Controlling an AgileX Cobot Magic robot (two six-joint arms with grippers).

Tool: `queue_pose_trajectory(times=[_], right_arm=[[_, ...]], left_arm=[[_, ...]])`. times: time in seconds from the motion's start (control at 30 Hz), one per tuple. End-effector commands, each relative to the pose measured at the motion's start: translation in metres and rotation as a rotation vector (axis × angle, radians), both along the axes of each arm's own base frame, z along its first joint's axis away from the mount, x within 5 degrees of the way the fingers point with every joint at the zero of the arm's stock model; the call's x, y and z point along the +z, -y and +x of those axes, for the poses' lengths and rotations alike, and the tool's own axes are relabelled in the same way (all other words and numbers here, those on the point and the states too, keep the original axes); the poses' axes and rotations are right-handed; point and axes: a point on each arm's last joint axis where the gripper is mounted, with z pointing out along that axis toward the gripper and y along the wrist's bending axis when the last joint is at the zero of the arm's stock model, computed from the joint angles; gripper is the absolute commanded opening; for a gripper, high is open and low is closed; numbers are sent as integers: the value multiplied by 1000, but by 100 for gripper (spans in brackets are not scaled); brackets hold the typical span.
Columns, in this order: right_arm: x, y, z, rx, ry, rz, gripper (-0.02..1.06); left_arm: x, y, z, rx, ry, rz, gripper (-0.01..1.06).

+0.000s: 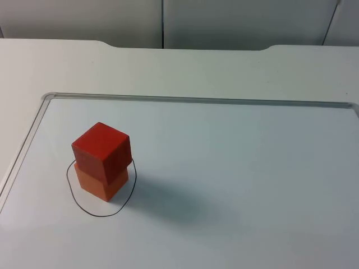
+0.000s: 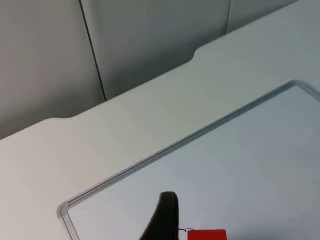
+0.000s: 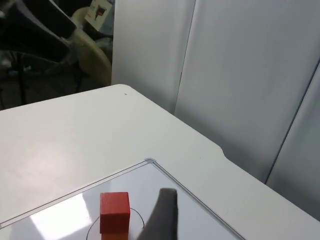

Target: Pick up one cube with the left hand and another cube with the right hand. First place the cube in the right hand at the target position, then stack the cube in the left hand on top.

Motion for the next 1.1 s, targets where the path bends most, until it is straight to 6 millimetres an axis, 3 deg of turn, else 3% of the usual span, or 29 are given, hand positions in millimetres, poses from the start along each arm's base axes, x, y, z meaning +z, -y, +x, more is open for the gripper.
queue_pose_trajectory(times=[0.0, 0.07, 0.13, 0.17, 0.33, 0.67, 1.07], right_arm=[[-7, 0, -1, 11, 2, -16, 78], [-13, 0, -1, 13, 1, -24, 78], [-35, 0, -2, 18, -24, -19, 78], [-35, 0, -2, 18, -24, -19, 78], [-68, 10, -11, 5, -127, 25, 78], [-80, 48, -41, -4, -229, 86, 77], [-103, 79, -62, -64, -356, 20, 77]], left_arm=[[-9, -10, -16, 1, -7, -12, 78], [-18, -16, -26, -1, -5, -10, 78], [-43, -28, -46, 0, -18, 0, 78], [-43, -28, -46, 0, -18, 0, 78], [-88, -46, -75, 2, -52, 15, 78], [-99, -73, -117, 7, 29, -25, 78], [-100, -84, -132, 25, 114, -52, 78]])
